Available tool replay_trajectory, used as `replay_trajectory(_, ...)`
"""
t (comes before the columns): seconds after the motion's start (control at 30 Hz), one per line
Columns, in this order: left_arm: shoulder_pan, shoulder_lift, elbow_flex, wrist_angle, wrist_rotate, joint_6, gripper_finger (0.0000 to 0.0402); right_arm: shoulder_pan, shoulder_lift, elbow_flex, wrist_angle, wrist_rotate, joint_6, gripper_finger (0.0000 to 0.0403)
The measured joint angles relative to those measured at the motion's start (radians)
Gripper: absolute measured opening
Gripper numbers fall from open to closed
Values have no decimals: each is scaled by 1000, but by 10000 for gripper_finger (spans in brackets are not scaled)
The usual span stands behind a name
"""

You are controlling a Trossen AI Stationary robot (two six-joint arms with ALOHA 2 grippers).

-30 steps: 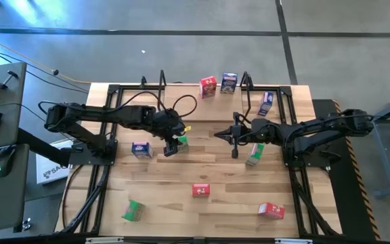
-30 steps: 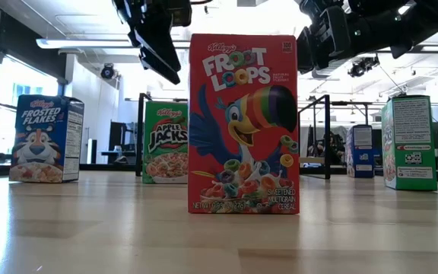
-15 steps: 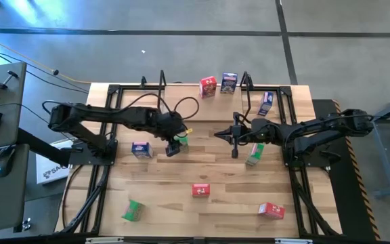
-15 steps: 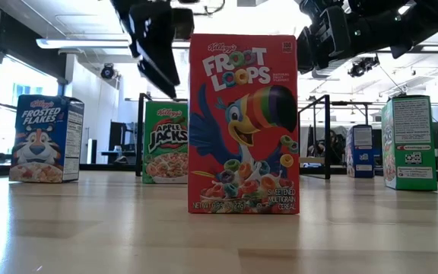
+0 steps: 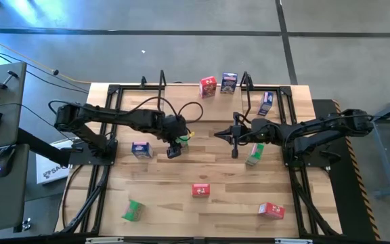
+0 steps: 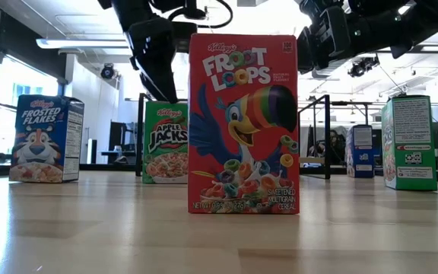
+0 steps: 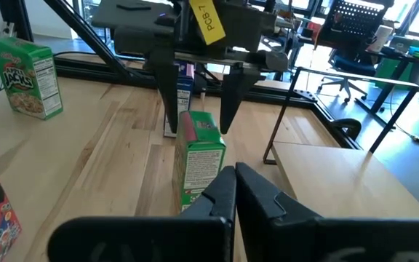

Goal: Stack cereal on shelf
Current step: Put the top left green cereal box on the shelf

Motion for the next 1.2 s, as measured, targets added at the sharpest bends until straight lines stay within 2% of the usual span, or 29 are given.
replay_trajectory(0.67,2,2,-24,-21,-12,42,181,0,0,0,0,0,0,0)
replay_trajectory(0.93,25,2,104,-100,-15,145,156,0,0,0,0,0,0,0)
replay_trajectory(1.2,114,1,230,-169,-15,272,152,0,0,0,0,0,0,0)
